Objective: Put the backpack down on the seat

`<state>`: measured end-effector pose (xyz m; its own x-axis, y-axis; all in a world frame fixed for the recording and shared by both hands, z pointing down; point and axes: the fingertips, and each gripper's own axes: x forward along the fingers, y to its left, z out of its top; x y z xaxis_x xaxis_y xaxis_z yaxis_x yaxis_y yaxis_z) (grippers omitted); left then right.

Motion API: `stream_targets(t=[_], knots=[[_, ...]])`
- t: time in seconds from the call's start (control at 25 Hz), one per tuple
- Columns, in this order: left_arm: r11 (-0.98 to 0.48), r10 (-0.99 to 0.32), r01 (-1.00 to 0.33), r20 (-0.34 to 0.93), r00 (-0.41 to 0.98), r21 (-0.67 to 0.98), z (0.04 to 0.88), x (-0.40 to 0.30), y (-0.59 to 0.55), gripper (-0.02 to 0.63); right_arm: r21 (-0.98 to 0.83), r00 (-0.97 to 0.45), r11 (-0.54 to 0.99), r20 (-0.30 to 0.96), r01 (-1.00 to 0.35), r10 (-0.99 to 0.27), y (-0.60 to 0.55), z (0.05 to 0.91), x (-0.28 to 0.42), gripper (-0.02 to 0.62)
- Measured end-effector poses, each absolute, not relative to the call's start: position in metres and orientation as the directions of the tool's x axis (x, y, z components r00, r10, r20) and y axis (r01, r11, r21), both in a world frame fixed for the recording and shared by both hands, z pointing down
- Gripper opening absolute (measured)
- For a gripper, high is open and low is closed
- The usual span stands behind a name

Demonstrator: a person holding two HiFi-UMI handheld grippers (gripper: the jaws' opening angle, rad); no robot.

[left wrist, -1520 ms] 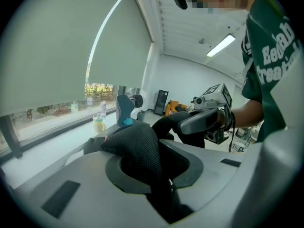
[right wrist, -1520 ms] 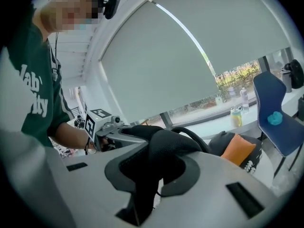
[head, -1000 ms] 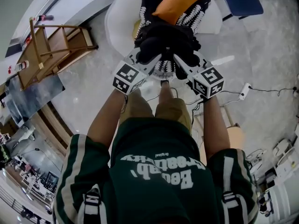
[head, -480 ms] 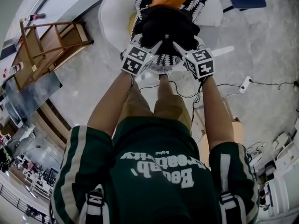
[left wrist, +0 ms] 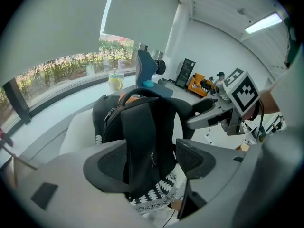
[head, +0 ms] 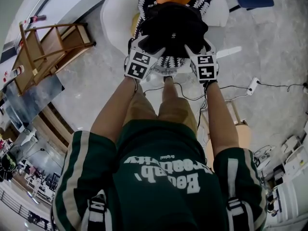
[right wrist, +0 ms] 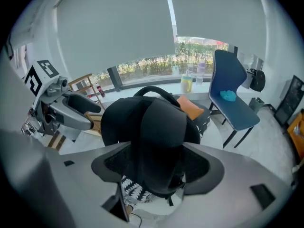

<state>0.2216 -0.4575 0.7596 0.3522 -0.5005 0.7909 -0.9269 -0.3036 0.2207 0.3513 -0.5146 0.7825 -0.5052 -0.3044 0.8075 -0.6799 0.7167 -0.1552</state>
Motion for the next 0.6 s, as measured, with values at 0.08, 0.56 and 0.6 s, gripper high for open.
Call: stream_targets(t=[0.08, 0.56, 0.6], knots=[[-0.3, -0.501, -0.925, 0.787, 0.362, 0.234, 0.76, 0.227, -0.457, 0.324, -0.16, -0.494, 0.703, 0.815, -0.693, -0.302, -0.512, 0.787, 0.361, 0.29], [-0.357, -0.493, -0.904, 0.775, 0.397, 0.236, 0.765, 0.251, -0.459, 0.324, -0.15, -0.51, 0.705, 0.794, -0.693, -0.332, -0.512, 0.779, 0.366, 0.29], [-0.363, -0.492, -0.902, 0.774, 0.398, 0.234, 0.765, 0.252, -0.458, 0.324, -0.153, -0.511, 0.71, 0.796, -0.687, -0.323, -0.51, 0.78, 0.366, 0.29]])
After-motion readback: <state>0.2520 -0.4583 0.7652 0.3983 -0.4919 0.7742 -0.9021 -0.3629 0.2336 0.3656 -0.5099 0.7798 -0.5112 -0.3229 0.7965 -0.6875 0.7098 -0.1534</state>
